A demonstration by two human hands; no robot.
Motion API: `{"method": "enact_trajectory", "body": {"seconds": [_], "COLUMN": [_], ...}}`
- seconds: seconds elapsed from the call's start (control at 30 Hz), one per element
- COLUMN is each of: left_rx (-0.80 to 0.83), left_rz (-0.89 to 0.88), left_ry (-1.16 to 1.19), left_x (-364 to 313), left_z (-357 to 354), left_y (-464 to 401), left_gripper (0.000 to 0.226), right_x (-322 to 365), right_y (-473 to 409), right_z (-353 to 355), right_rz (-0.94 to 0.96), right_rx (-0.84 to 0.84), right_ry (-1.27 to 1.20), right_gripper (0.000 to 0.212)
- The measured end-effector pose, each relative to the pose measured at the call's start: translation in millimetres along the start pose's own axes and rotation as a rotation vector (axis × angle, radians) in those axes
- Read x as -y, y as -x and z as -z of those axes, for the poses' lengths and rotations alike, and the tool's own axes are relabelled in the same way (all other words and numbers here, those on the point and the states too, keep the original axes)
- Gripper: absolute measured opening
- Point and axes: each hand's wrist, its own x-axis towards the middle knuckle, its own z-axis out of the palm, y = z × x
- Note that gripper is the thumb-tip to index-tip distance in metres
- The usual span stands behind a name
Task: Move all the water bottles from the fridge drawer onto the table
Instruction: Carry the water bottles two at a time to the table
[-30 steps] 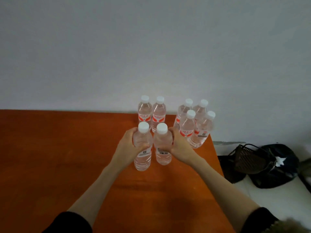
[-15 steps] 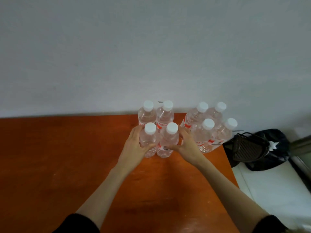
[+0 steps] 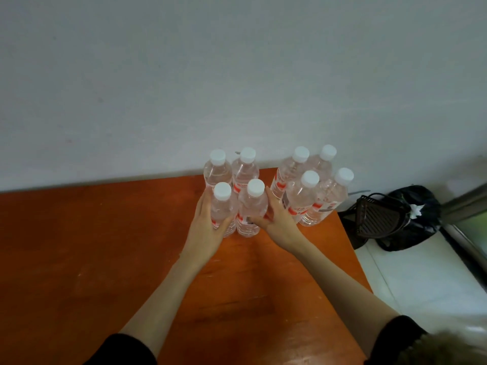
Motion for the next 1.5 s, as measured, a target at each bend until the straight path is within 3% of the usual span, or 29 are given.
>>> {"method": "enact_trajectory", "body": {"seconds": [0.13, 0.27, 0.43, 0.63, 0.97, 1.23, 1.33, 1.5], "left_rx": [0.029, 0.122, 0.193, 0.266, 0.393, 0.54, 0.608, 0.709], "left_rz": [0.049, 0.043, -0.289, -0.671, -1.195, -1.541, -1.64, -1.73], "left_ry": [-0.196, -0.353, -0.452, -0.597, -0.487, -0.379, -0.344, -0.295], "left_x": [3.1, -4.3, -69.9, -191.7, -375.1, -468.3, -488.8, -515.6], "left_z": [-4.1, -14.0, -34.8, -94.7, -216.9, -329.4, -375.2, -454.7], "left_y": [15.0, 55.1, 91.6, 169.5, 356.4, 511.0, 564.1, 644.2], "left_gripper": [0.088, 0.079, 0.075, 0.075, 0.077, 0.079, 0.088, 0.08], "right_x": [9.9, 12.0, 9.9, -22.3, -69.7, -119.0, -143.9, -192.8], "right_y": [30.6, 83.3, 171.2, 329.1, 633.8, 822.4, 878.3, 960.7], "right_z": [1.7, 15.8, 71.5, 156.5, 257.6, 286.8, 294.0, 313.7], "right_rz": [-0.026, -0.034, 0.079, 0.05, -0.446, -0.837, -0.979, -1.154], "right_rx": [0.007, -0.005, -0.239, -0.499, -0.827, -1.043, -1.059, -1.087], "right_ry": [0.068, 0.196, 0.35, 0.736, 1.127, 1.137, 1.099, 1.071], "right_gripper": [0.087, 0.078, 0.064, 0.072, 0.084, 0.088, 0.087, 0.084]}}
